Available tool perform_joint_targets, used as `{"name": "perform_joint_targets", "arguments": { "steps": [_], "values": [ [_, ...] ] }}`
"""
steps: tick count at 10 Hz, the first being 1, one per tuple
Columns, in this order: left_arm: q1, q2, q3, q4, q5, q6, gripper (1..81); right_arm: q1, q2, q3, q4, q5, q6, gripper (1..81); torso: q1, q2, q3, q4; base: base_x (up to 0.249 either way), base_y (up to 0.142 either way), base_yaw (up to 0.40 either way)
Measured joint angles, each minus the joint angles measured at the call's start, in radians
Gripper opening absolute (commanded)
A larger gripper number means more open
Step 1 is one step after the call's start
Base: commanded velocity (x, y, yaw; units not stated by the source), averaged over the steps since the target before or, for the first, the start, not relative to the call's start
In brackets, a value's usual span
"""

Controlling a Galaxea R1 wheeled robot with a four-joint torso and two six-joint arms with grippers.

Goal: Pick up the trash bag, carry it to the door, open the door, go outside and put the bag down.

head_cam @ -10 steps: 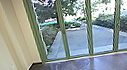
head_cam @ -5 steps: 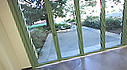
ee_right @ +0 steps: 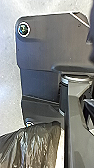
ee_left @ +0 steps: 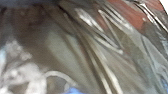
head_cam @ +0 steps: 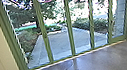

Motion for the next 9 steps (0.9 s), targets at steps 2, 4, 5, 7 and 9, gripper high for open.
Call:
{"name": "perform_joint_targets", "arguments": {
  "steps": [2,4,5,7,9],
  "values": [
    [0.000,0.000,0.000,0.000,0.000,0.000,1.0,0.000,0.000,0.000,0.000,0.000,0.000,81.1,0.000,0.000,0.000,0.000,0.000,0.000,-0.290],
    [0.000,0.000,0.000,0.000,0.000,0.000,1.0,0.000,0.000,0.000,0.000,0.000,0.000,81.1,0.000,0.000,0.000,0.000,0.000,0.000,-0.290],
    [0.000,0.000,0.000,0.000,0.000,0.000,1.0,0.000,0.000,0.000,0.000,0.000,0.000,81.1,0.000,0.000,0.000,0.000,0.000,0.000,-0.290],
    [0.000,0.000,0.000,0.000,0.000,0.000,1.0,0.000,0.000,0.000,0.000,0.000,0.000,81.1,0.000,0.000,0.000,0.000,0.000,0.000,-0.290],
    [0.000,0.000,0.000,0.000,0.000,0.000,1.0,0.000,0.000,0.000,0.000,0.000,0.000,81.1,0.000,0.000,0.000,0.000,0.000,0.000,-0.290]
  ]
}}
